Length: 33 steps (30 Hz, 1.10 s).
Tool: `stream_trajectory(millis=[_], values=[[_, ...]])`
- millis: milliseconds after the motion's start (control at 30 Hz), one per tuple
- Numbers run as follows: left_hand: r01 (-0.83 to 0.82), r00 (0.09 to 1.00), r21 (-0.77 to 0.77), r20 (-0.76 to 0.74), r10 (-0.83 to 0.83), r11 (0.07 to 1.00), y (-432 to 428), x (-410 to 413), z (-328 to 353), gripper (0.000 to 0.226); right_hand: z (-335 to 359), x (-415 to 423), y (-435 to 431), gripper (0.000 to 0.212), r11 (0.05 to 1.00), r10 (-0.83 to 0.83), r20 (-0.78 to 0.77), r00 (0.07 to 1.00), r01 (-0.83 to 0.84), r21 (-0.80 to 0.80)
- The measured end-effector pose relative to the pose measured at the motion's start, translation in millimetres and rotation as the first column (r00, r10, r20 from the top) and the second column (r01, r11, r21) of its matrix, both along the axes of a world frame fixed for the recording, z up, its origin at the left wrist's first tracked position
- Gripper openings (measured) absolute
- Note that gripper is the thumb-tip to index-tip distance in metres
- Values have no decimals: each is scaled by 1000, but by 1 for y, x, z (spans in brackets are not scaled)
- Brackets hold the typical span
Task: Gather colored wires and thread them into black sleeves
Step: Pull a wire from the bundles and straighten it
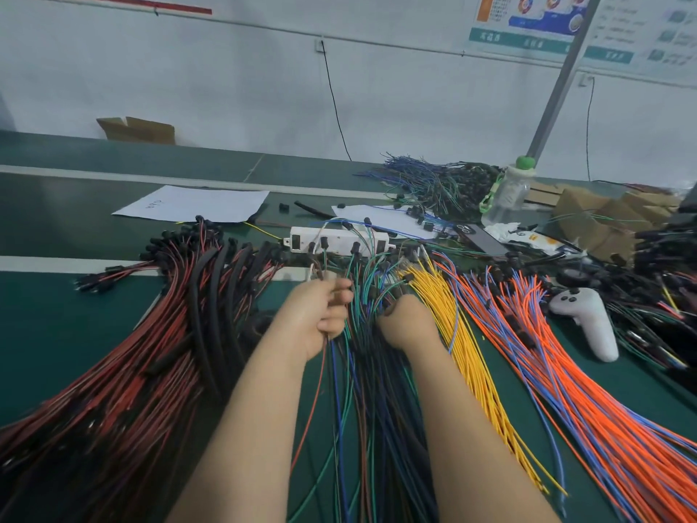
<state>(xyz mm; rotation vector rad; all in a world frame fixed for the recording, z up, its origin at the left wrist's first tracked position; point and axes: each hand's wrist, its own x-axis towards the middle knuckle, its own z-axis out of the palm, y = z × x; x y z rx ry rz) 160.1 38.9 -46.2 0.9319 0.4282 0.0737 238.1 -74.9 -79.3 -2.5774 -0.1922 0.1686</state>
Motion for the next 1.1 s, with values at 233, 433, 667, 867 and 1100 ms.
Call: stream_trajectory(millis=[233,433,667,867,1100], values=[[-34,976,373,-187,111,927,-3,5,-29,27,-2,-14,10,41,993,86,28,996,-83,-85],[-50,985,362,-135,105,931,-2,4,-38,26,7,-4,-5,27,989,38,-35,999,-33,146],[-63,996,389,-28,80,919,-16,7,-33,23,19,-12,-5,11,690,-129,116,985,5,724],[-87,996,368,67,67,926,-30,11,-26,29,15,-18,-5,15,622,19,124,992,-109,776],[-247,968,608,119,221,755,-26,12,-18,16,12,-9,-8,20,505,-111,-82,990,128,854]])
